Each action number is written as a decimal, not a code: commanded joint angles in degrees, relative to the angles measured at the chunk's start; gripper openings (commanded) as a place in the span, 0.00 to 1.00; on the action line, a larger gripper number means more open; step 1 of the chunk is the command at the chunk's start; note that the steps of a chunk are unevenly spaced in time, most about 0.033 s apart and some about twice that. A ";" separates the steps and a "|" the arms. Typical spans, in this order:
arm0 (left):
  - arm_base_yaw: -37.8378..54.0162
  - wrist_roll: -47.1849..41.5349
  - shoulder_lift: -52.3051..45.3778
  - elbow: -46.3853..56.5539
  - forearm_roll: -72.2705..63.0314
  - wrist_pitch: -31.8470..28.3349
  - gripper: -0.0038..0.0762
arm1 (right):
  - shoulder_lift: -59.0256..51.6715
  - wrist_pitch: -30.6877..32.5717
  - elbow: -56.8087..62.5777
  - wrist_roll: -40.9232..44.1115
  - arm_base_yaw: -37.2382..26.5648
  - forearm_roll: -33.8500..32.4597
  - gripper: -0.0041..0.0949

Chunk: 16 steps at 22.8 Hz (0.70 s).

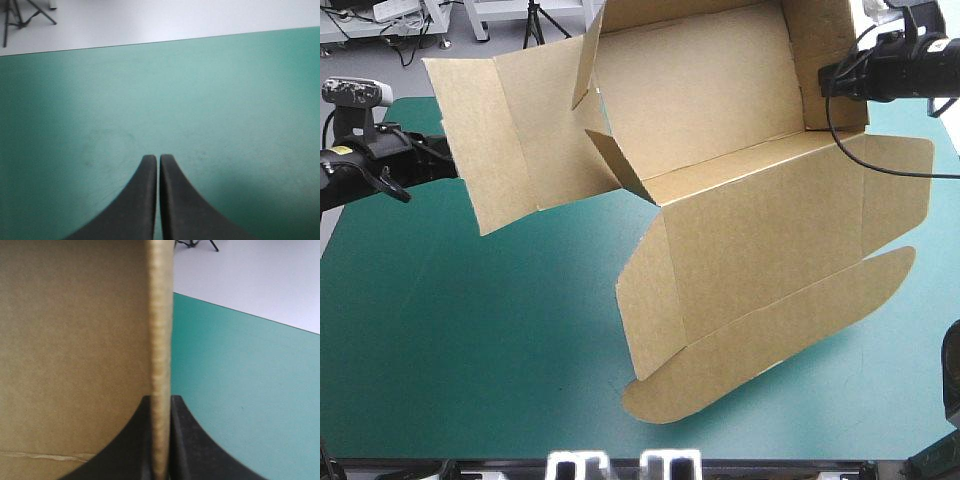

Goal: Fold the box

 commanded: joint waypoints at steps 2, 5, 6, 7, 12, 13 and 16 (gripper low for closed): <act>-0.09 6.44 0.46 -1.64 -15.12 1.90 0.06 | -2.91 -0.07 -1.74 -1.31 -0.47 10.75 0.02; -0.09 12.07 2.47 -1.64 -28.32 7.82 0.06 | -2.91 -0.07 -1.74 -1.21 -0.47 10.24 0.02; -0.09 13.47 2.98 -1.64 -31.54 9.28 0.06 | -2.91 -0.07 -1.74 -1.21 -0.47 9.93 0.02; -0.09 14.29 3.39 -1.64 -34.00 10.51 0.06 | -2.91 -0.07 -1.74 -1.21 -0.47 9.65 0.02; -1.58 17.94 4.21 -1.64 -43.37 18.14 0.06 | -2.91 -0.15 -1.74 -0.83 1.54 4.55 0.02; -2.42 18.18 4.21 -1.64 -43.37 18.14 0.06 | -2.91 -0.15 -1.74 -0.52 2.29 3.09 0.02; -7.67 18.78 4.21 -1.64 -43.14 18.04 0.06 | -2.91 -3.67 -1.74 3.10 7.28 -4.23 0.02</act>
